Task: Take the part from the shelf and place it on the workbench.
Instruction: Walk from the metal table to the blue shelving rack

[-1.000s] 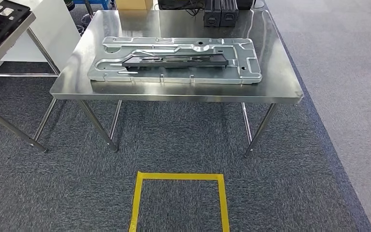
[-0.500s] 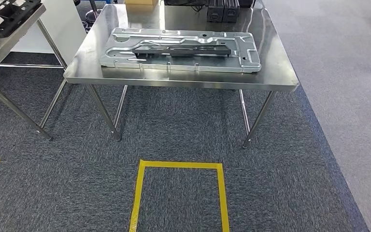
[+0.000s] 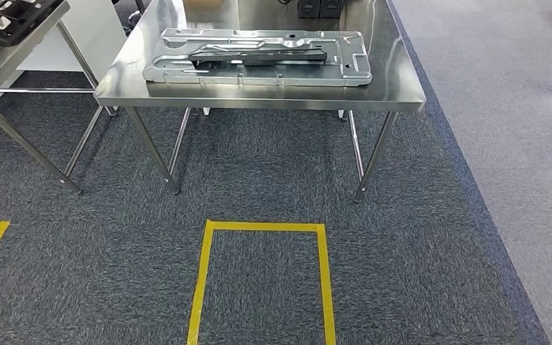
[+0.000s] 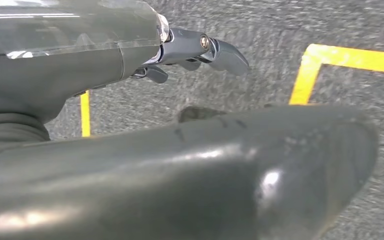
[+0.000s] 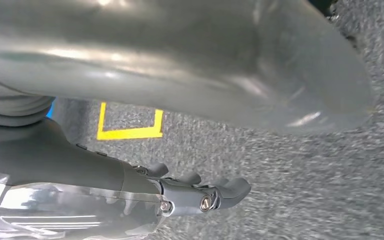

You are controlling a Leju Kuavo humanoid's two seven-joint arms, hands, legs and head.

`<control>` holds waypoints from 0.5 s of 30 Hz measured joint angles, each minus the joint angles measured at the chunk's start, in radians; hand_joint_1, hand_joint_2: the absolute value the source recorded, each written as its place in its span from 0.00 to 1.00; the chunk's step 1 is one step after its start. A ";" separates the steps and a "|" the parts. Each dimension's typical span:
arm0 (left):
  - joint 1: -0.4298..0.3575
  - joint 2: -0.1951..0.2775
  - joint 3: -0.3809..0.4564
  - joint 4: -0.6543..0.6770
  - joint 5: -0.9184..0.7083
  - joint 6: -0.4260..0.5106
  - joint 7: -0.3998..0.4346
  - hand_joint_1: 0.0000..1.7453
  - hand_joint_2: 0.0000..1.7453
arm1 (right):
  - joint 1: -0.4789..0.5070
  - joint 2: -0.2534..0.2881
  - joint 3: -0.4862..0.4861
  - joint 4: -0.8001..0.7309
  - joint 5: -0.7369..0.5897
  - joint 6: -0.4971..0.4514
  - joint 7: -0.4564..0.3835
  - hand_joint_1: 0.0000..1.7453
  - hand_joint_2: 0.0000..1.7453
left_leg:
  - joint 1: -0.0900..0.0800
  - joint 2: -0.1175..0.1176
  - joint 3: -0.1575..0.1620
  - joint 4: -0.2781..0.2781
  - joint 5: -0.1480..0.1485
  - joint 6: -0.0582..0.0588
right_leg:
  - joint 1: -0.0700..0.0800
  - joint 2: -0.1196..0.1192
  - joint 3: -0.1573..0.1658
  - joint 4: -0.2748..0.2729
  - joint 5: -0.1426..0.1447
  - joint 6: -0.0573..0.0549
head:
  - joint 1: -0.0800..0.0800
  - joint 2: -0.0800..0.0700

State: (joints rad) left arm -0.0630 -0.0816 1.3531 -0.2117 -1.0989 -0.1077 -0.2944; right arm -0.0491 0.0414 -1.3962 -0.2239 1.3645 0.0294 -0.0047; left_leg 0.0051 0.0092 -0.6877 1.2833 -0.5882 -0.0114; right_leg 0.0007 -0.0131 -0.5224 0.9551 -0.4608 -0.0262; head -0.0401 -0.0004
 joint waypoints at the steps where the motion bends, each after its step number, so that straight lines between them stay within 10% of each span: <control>1: 0.000 0.000 0.000 0.000 -0.001 -0.003 -0.003 0.00 0.00 | 0.001 0.000 0.000 0.000 -0.002 0.001 -0.002 0.00 0.00 | 0.000 0.000 0.021 0.001 0.021 0.002 | 0.002 0.000 -0.020 0.005 0.011 0.001 | 0.000 0.000; 3: -0.001 0.000 -0.001 0.000 -0.005 -0.011 -0.012 0.00 0.00 | 0.001 0.000 0.000 0.000 -0.009 0.003 -0.011 0.00 0.00 | -0.002 -0.001 0.114 -0.100 0.070 0.010 | 0.003 0.001 -0.057 0.017 0.031 0.005 | 0.000 0.000; 5: -0.003 0.001 -0.003 0.000 -0.008 -0.017 -0.020 0.00 0.00 | 0.002 0.001 -0.001 0.000 -0.020 0.007 -0.022 0.00 0.00 | -0.006 -0.006 0.233 -0.260 0.063 0.019 | 0.003 0.005 -0.081 0.026 0.050 0.015 | 0.000 0.000; 7: -0.002 0.001 -0.004 0.000 -0.009 -0.021 -0.028 0.00 0.00 | 0.003 0.001 -0.006 0.000 -0.033 0.014 -0.034 0.00 0.00 | -0.012 -0.012 0.282 -0.340 0.046 0.025 | 0.002 0.008 -0.091 0.027 0.069 0.027 | 0.000 0.000; 10: 0.001 0.001 -0.005 0.000 -0.010 -0.024 -0.033 0.00 0.00 | 0.004 0.002 -0.014 0.000 -0.044 0.020 -0.050 0.00 0.00 | -0.009 0.001 0.261 -0.351 0.072 0.043 | -0.001 0.015 -0.106 0.045 0.057 0.042 | 0.000 0.000; 13: 0.001 0.001 -0.005 0.000 -0.010 -0.024 -0.033 0.00 0.00 | 0.007 0.002 -0.017 0.000 -0.039 0.025 -0.053 0.00 0.00 | -0.011 0.013 0.222 -0.351 0.105 0.059 | -0.008 0.015 -0.152 0.203 -0.088 0.053 | 0.000 0.000; 15: 0.001 0.001 -0.005 0.000 -0.010 -0.024 -0.033 0.00 0.00 | 0.008 0.002 -0.017 0.000 -0.037 0.030 -0.053 0.00 0.00 | -0.013 0.018 0.190 -0.347 0.126 0.058 | -0.013 0.015 -0.168 0.311 -0.127 0.061 | 0.000 0.000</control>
State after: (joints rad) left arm -0.0622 -0.0804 1.3477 -0.2117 -1.1092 -0.1312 -0.3273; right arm -0.0412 0.0432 -1.4135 -0.2235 1.3273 0.0591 -0.0573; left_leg -0.0083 0.0269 -0.4976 0.9367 -0.4620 0.0469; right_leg -0.0122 0.0022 -0.6905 1.2658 -0.5875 0.0345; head -0.0401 -0.0004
